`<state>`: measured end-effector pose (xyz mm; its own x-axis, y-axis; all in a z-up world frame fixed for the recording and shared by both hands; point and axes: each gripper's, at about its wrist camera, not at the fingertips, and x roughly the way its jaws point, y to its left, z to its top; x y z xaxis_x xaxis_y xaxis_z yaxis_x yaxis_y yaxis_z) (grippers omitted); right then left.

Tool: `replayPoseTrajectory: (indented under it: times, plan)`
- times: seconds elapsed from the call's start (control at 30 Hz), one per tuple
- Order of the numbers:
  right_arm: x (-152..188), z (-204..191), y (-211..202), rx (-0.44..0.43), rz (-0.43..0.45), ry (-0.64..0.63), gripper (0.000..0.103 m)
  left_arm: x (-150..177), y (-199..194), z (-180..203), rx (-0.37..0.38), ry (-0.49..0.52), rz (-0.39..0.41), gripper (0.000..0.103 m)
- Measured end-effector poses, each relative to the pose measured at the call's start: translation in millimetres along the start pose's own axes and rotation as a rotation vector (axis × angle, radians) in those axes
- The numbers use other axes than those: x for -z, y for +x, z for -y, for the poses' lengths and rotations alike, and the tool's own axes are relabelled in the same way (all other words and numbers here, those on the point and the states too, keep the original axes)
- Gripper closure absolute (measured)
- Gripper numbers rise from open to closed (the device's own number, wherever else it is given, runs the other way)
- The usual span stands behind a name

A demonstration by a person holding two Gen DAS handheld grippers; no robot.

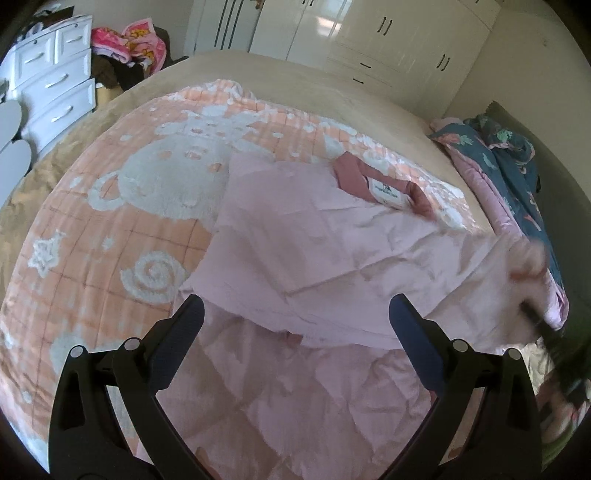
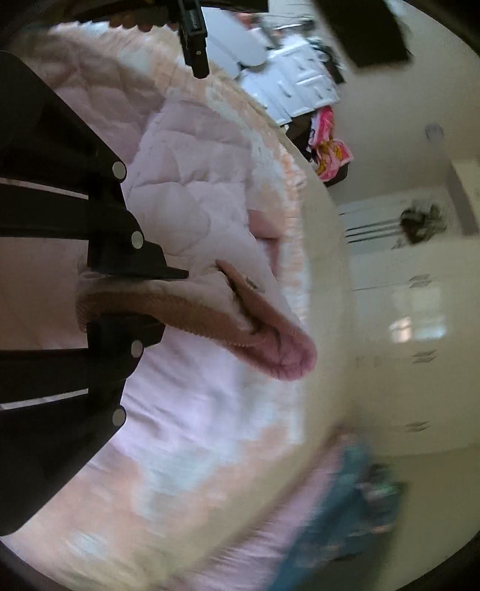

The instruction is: Fold large clothes

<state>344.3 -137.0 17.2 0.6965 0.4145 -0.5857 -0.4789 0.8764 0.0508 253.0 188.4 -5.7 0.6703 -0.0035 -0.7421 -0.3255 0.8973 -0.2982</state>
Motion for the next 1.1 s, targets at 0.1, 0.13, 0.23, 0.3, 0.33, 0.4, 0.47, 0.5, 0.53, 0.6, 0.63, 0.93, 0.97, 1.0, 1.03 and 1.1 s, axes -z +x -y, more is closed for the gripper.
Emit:
replayPoseTrajectory:
  times: [0.1,0.13,0.23,0.3,0.33,0.4,0.47,0.5,0.53,0.6,0.63,0.93,0.97,1.0,1.03,1.1]
  plan:
    - [-17.5,9.3,10.7,0.01,0.01,-0.033,0.089,-9.8,13.2,6.9,-0.012,0.014,-0.004,0.009]
    - [-20.2,13.4,17.9,0.013,0.001,-0.036,0.089,-11.5,16.3,7.9,-0.011,0.014,-0.007,0.009]
    - [-17.7,23.6,38.2,0.03,-0.042,-0.03,0.089,-18.3,32.4,18.0,-0.003,0.03,-0.028,0.009]
    - [-11.3,30.9,53.8,0.036,-0.085,-0.005,0.089,-20.4,43.3,26.9,-0.011,0.055,-0.042,0.009]
    - [-7.9,30.9,59.1,0.039,-0.097,0.005,0.089,-21.0,47.8,31.1,-0.007,0.066,-0.047,0.009]
    - [0.0,37.0,69.2,0.044,-0.127,0.045,0.087,-21.8,57.3,39.5,-0.005,0.087,-0.063,0.009]
    - [8.2,39.2,74.1,0.052,-0.147,0.071,0.085,-20.9,68.0,46.3,-0.006,0.104,-0.078,0.009]
    - [11.9,41.7,76.8,0.058,-0.161,0.085,0.082,-20.2,72.1,47.7,-0.01,0.106,-0.085,0.009]
    - [13.2,43.7,78.7,0.058,-0.169,0.094,0.078,-19.3,76.9,49.2,-0.013,0.106,-0.093,0.009]
    - [15.8,45.9,76.8,0.062,-0.175,0.117,0.071,-18.1,86.2,49.7,-0.016,0.101,-0.107,0.009]
    - [16.0,47.4,72.9,0.072,-0.167,0.127,0.065,-17.2,89.5,49.5,-0.021,0.1,-0.108,0.009]
    - [-1.4,28.6,49.4,0.058,-0.102,0.083,0.039,-7.9,115.5,38.1,-0.028,0.083,-0.137,0.009]
    - [-3.7,22.4,49.9,0.053,-0.101,0.064,0.037,-7.0,116.5,36.8,-0.026,0.082,-0.132,0.009]
    - [-5.6,14.4,51.5,0.048,-0.1,0.038,0.036,-5.6,119.0,34.1,-0.021,0.08,-0.13,0.009]
    - [-7.2,8.5,53.5,0.044,-0.102,0.018,0.036,-5.1,120.3,33.1,-0.017,0.075,-0.133,0.009]
    - [-9.4,-8.3,61.5,0.031,-0.117,-0.032,0.035,-4.5,122.0,30.7,-0.007,0.065,-0.136,0.009]
